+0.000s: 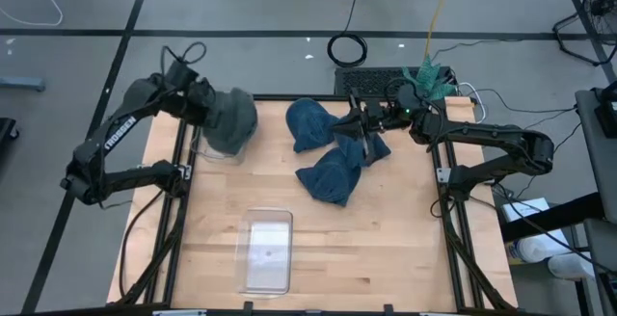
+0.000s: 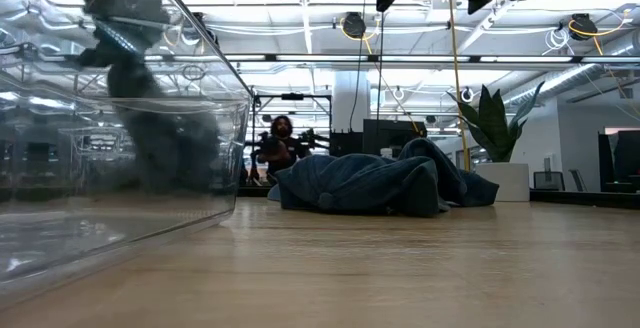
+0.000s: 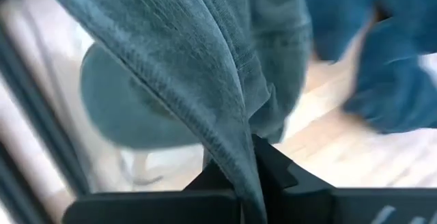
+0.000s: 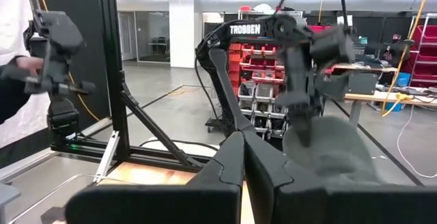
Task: Pick & Place hat
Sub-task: Put the green cap into the top transparent bin
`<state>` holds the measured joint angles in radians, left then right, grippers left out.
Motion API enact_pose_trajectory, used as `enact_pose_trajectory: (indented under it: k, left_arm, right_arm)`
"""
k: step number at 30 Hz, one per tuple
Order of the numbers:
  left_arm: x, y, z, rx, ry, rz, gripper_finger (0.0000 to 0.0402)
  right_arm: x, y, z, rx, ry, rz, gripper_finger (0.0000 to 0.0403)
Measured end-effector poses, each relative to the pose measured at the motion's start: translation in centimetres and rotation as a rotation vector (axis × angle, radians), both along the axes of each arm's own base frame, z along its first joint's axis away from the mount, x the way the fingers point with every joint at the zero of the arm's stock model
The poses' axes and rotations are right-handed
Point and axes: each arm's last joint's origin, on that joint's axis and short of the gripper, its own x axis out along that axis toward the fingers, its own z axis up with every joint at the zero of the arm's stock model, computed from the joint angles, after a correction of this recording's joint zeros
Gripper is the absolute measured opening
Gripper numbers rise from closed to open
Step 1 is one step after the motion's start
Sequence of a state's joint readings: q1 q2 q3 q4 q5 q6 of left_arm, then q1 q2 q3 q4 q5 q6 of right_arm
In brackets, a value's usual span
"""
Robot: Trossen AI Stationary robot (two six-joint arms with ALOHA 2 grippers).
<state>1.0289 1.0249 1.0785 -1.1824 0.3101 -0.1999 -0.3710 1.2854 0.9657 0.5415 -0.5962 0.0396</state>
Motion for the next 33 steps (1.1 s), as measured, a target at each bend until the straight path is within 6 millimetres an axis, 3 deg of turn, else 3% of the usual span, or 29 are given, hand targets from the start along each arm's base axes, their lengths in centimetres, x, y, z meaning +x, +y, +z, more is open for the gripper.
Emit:
enact_pose_trajectory:
  k: [6,10,17,27,33]
  left_arm:
    - [0.4,-0.5,4.2,0.098,-0.110,-0.049,0.0011]
    - [0.3,-0.7,4.5,0.090,-0.121,-0.056,0.0008]
    - [0.2,-0.5,2.1,0.021,-0.053,-0.030,0.0008]
    - [0.2,0.3,-4.0,-0.028,0.085,0.065,0.0012]
    - [0.0,0.7,-5.8,0.013,0.146,0.099,0.0023]
  right_arm:
    - [0.0,0.0,0.0,0.001,0.002,0.002,0.0000]
    - [0.0,0.0,-0.1,0.003,0.007,0.003,0.0000]
    - [0.0,0.0,-0.1,0.005,0.011,0.003,0.0000]
    - [0.0,0.0,-0.1,0.003,0.008,0.003,0.0000]
    - [0.0,0.0,-0.1,0.003,0.007,0.003,0.0000]
